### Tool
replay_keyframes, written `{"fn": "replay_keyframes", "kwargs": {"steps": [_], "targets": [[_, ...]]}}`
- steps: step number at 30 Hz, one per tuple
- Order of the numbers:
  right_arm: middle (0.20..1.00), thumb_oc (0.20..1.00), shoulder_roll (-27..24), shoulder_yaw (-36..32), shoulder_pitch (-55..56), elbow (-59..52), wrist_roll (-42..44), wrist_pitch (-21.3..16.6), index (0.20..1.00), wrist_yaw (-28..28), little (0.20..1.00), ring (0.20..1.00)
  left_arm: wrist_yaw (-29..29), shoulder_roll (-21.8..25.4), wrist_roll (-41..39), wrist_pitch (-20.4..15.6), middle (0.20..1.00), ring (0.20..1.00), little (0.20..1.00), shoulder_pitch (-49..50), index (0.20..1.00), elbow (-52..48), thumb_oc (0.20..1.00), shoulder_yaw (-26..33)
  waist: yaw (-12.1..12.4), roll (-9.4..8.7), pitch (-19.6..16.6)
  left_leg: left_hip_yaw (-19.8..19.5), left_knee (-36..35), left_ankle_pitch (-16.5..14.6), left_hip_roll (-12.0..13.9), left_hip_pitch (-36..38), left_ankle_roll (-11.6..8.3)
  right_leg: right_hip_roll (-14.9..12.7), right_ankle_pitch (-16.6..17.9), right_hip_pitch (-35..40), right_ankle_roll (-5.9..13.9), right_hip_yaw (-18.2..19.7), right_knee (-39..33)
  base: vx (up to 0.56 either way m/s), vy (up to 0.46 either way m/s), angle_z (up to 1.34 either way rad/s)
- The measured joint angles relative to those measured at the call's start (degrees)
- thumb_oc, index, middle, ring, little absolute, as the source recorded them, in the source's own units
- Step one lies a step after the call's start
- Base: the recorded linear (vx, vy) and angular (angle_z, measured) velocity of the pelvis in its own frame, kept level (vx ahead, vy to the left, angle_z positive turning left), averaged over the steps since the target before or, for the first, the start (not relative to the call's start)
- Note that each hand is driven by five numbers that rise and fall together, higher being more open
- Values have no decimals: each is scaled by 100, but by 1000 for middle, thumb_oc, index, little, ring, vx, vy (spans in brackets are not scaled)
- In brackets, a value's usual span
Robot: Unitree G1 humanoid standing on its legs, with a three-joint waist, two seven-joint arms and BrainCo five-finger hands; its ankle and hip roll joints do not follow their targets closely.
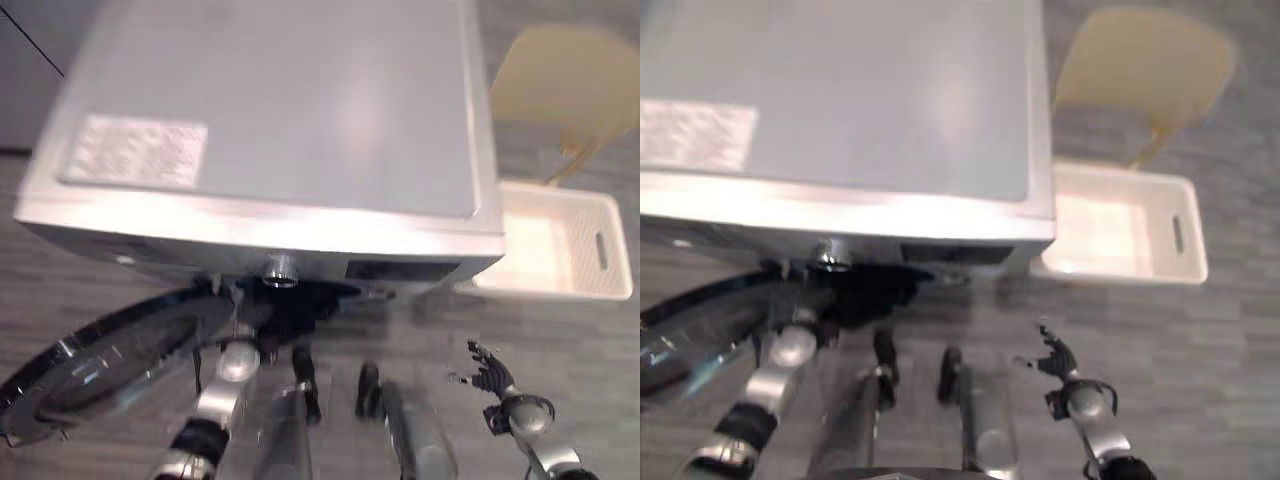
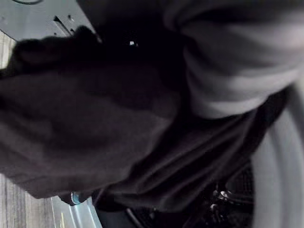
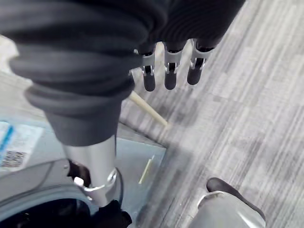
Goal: Grab the laundry basket,head to the washer,open it,put in the laundry and shut it.
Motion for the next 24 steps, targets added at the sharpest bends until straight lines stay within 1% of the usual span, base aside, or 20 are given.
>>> {"fn": "replay_keyframes", "kwargs": {"steps": [2, 3, 4, 6, 8, 10, 11, 14, 15, 16, 17, 18, 21, 22, 24], "targets": [[1000, 1000, 91, 38, -125, -40, 132, -35, 1000, -18, 1000, 1000, 110, 1, -2, -4, 200, 200, 200, -14, 200, -71, 200, 14, 15, 27, 123, 17, 175, -37, 11, -85, 18, -9, -9, -78, 13, 41, 114, -107, -30, -14], [1000, 1000, 78, 29, -194, -103, 156, -126, 1000, -67, 1000, 1000, 157, 2, -4, -35, 200, 200, 200, 8, 200, -269, 200, 38, 47, 75, 162, -11, 424, -222, 62, -331, -32, -44, -61, -317, 5, 57, 311, -52, -34, 3], [1000, 1000, 82, -2, -255, -106, 158, -139, 1000, -122, 1000, 1000, 175, -6, -4, -98, 200, 200, 200, -3, 200, -335, 200, 60, 53, 84, 209, -15, 510, -313, 65, -458, -60, -71, -177, -417, -23, 49, 395, -51, -38, 10], [1000, 1000, 83, -13, -362, -90, 165, -144, 1000, -141, 1000, 1000, 237, -17, -8, -126, 200, 200, 200, 109, 200, -407, 200, 99, 83, 121, 339, -51, 718, -293, 104, -595, -17, -89, -204, -545, -65, 30, 632, -38, -35, 10], [1000, 1000, 83, -24, -360, -93, 170, -184, 1000, -151, 1000, 1000, 257, -19, -9, -144, 200, 200, 200, 302, 200, -605, 200, 136, 110, 128, 346, -51, 841, -386, 150, -680, -36, -83, -291, -615, -121, 15, 725, -55, -48, -1], [1000, 1000, 80, -26, -342, -113, 189, -209, 1000, -182, 1000, 1000, 259, -72, -15, -150, 200, 200, 200, 511, 200, -685, 200, 189, 159, 171, 372, -83, 911, -378, 170, -717, -62, -62, -292, -653, -127, 4, 855, -72, -50, 4], [1000, 1000, 78, -35, -306, -191, 207, -243, 1000, -261, 1000, 1000, 294, -214, -31, -191, 200, 200, 200, 727, 200, -1029, 200, 373, 157, 176, 374, -108, 1141, -421, 202, -907, -63, -104, -380, -831, -198, -23, 1058, -71, -42, 9], [1000, 1000, 78, -35, -333, -264, 210, -260, 1000, -337, 1000, 1000, 374, -259, -226, -215, 200, 200, 200, 811, 200, -1203, 200, 401, 247, 245, 435, -188, 1566, -547, 286, -1310, -64, -98, -498, -1184, -281, -54, 1418, -60, -36, 5], [1000, 1000, 79, -39, -359, -268, 211, -276, 1000, -367, 1000, 1000, 399, -297, -227, -221, 200, 200, 200, 798, 200, -1236, 200, 444, 294, 258, 468, -190, 1757, -624, 341, -1467, -80, -96, -545, -1324, -319, -55, 1576, -40, -30, -5], [1000, 1000, 78, -40, -381, -271, 211, -298, 1000, -368, 1000, 1000, 441, -322, -228, -222, 200, 200, 200, 748, 200, -1259, 200, 474, 313, 253, 505, -191, 1894, -672, 374, -1573, -55, -91, -569, -1433, -348, -43, 1694, -53, -29, -7], [1000, 1000, 82, -31, -439, -267, 212, -326, 1000, -370, 1000, 1000, 519, -355, -233, -222, 200, 200, 200, 657, 200, -1262, 200, 506, 319, 264, 613, -205, 2021, -702, 408, -1657, -56, -89, -603, -1502, -363, -52, 1812, -79, -32, 0], [1000, 1000, 93, -9, -495, -282, 241, -375, 1000, -399, 1000, 1000, 758, -394, -227, -218, 200, 200, 200, 415, 200, -1276, 200, 497, 307, 255, 665, -214, 2293, -750, 450, -1957, -64, -103, -681, -1818, -417, -19, 2102, -62, -19, 5], [1000, 1000, 94, -2, -704, -293, 378, -394, 1000, -438, 1000, 1000, 1021, -381, -198, -217, 200, 200, 200, -328, 200, -1277, 200, 485, 266, 263, 753, -212, 2457, -752, 474, -2341, -63, -146, -701, -2252, -391, -12, 2338, -64, -9, 5], [1000, 1000, 41, 127, -741, -299, 397, -444, 1000, -500, 1000, 1000, 1256, -307, -138, -194, 200, 200, 200, -714, 200, -1231, 200, 378, 191, 238, 766, -206, 2611, -811, 496, -2483, -57, -153, -706, -2404, -394, 15, 2469, -42, 0, 9], [1000, 1000, -107, 295, -809, -481, 403, -484, 1000, -508, 1000, 1000, 1516, 15, 68, -197, 200, 200, 200, -1610, 200, -1198, 200, 180, 129, 238, 766, -220, 3001, -924, 617, -2884, -66, -166, -779, -2765, -514, 0, 2742, -9, 3, -7]]}}
